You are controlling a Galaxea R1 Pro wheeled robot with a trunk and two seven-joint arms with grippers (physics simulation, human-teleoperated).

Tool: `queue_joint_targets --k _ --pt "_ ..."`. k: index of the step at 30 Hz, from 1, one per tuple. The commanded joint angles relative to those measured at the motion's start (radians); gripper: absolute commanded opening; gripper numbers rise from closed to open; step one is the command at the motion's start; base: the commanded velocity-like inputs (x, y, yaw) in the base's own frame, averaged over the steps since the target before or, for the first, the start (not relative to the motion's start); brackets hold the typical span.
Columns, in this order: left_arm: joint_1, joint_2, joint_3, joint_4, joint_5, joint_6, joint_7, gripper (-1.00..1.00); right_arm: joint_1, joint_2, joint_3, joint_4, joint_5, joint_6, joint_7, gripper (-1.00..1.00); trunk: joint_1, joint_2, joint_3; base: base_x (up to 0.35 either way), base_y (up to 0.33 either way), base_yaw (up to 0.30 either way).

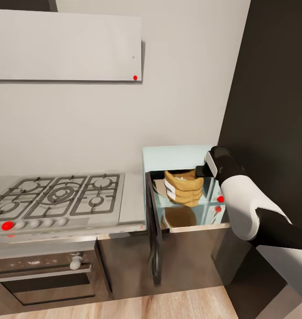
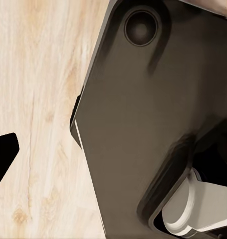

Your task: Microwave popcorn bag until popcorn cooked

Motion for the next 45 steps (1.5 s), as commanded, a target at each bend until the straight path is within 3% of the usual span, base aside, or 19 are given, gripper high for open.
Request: queue_joint_targets --k 1,28,36,45 --pt "0.000 0.000 0.001 -0.001 0.003 -0.002 0.003 1.00 -0.002 0.001 -0.006 -0.013 0.002 0.002 -0.005 -1.00 0.000 -0.001 -0.001 0.231 0.000 0.000" --pt "0.000 0.000 0.001 -0.001 0.004 -0.002 0.003 1.00 -0.002 -0.001 -0.006 -0.005 0.002 0.002 0.003 -1.00 0.000 -0.001 -0.001 0.046 0.000 0.000" --pt "0.000 0.000 0.001 -0.001 0.004 -0.002 0.003 1.00 -0.002 -0.001 -0.006 0.067 0.003 0.002 0.006 -1.00 0.000 -0.001 -0.001 0.000 0.000 0.000" --pt "0.000 0.000 0.004 -0.001 0.004 -0.003 0.003 1.00 -0.002 0.002 -0.003 0.039 0.006 0.000 0.006 -1.00 0.000 -0.001 -0.001 0.000 0.000 0.000"
